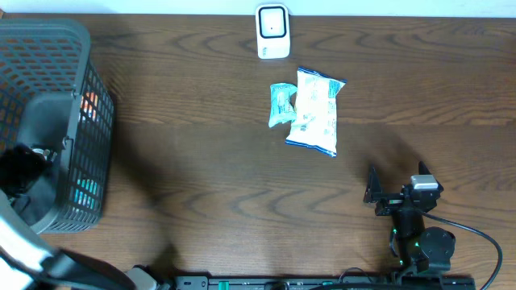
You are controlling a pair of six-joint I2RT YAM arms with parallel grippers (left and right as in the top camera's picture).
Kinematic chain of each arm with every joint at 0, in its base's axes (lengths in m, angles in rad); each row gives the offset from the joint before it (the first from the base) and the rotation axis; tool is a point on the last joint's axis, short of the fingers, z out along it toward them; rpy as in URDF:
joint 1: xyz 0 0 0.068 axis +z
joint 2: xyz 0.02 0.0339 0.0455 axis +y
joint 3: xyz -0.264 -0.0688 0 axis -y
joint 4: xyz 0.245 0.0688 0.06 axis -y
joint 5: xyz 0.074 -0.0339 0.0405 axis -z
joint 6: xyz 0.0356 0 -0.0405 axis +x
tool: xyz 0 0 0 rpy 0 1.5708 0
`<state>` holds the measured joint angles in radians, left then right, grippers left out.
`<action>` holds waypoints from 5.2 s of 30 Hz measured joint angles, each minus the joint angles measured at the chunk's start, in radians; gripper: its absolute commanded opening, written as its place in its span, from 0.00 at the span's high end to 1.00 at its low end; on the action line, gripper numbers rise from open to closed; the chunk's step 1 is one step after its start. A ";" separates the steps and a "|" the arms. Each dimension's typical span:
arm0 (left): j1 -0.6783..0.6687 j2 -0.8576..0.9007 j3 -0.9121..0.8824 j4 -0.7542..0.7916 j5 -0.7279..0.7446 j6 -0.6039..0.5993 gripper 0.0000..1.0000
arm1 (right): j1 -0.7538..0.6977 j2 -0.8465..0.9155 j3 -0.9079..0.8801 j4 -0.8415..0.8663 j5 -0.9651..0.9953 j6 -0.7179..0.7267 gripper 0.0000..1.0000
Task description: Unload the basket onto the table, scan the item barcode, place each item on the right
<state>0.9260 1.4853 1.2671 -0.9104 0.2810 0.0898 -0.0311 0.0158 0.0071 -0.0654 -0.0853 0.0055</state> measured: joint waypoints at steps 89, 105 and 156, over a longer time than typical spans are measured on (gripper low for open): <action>-0.006 0.190 0.135 -0.240 -0.052 0.279 0.18 | 0.000 0.000 0.000 -0.001 0.000 0.000 0.01; -0.050 0.315 0.051 -0.181 -0.043 0.354 0.21 | 0.000 0.000 0.000 -0.001 0.000 0.000 0.01; -0.047 0.023 0.516 -0.076 0.246 -0.223 0.93 | 0.000 0.000 0.000 -0.001 0.000 0.000 0.01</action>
<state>0.8795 1.5082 1.7832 -0.9863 0.5270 -0.1329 -0.0311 0.0158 0.0071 -0.0662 -0.0856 0.0055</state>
